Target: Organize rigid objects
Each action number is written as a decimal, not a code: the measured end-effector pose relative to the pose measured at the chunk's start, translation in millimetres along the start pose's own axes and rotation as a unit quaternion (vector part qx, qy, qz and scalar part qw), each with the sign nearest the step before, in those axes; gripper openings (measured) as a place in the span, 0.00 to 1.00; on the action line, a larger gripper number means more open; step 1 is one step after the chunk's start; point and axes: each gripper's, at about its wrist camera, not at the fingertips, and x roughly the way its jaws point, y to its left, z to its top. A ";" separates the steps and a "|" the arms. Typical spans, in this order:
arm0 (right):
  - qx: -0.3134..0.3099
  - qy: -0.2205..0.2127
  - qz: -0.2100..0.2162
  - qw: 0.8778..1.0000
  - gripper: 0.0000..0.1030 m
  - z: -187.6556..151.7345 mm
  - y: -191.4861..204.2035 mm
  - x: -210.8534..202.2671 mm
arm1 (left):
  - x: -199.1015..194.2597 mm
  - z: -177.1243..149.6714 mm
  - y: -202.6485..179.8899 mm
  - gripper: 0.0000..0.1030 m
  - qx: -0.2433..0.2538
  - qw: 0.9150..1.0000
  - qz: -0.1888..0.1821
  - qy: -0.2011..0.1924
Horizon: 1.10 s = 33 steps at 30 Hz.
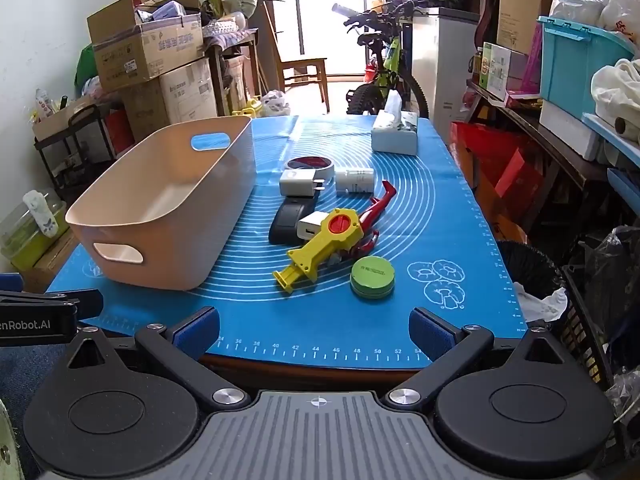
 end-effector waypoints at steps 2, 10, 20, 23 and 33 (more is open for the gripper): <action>0.001 -0.001 0.000 1.000 0.97 -0.4 0.6 -1.3 | -0.1 0.0 -0.1 0.99 0.000 1.000 0.000 0.000; -0.003 -0.002 0.001 1.000 0.97 -0.3 3.1 -1.7 | 0.0 0.0 -0.1 0.99 0.000 1.000 0.001 -0.001; -0.001 -0.003 -0.001 1.000 0.97 0.0 3.5 -1.5 | -0.2 -0.3 0.6 0.99 0.000 1.000 0.002 0.000; -0.001 -0.003 -0.001 1.000 0.97 0.3 3.7 -1.4 | -0.9 -0.7 2.6 0.99 0.000 1.000 0.001 -0.001; -0.001 -0.003 -0.001 1.000 0.97 0.2 3.9 -1.3 | -0.9 -0.8 2.5 0.99 0.001 1.000 0.002 -0.001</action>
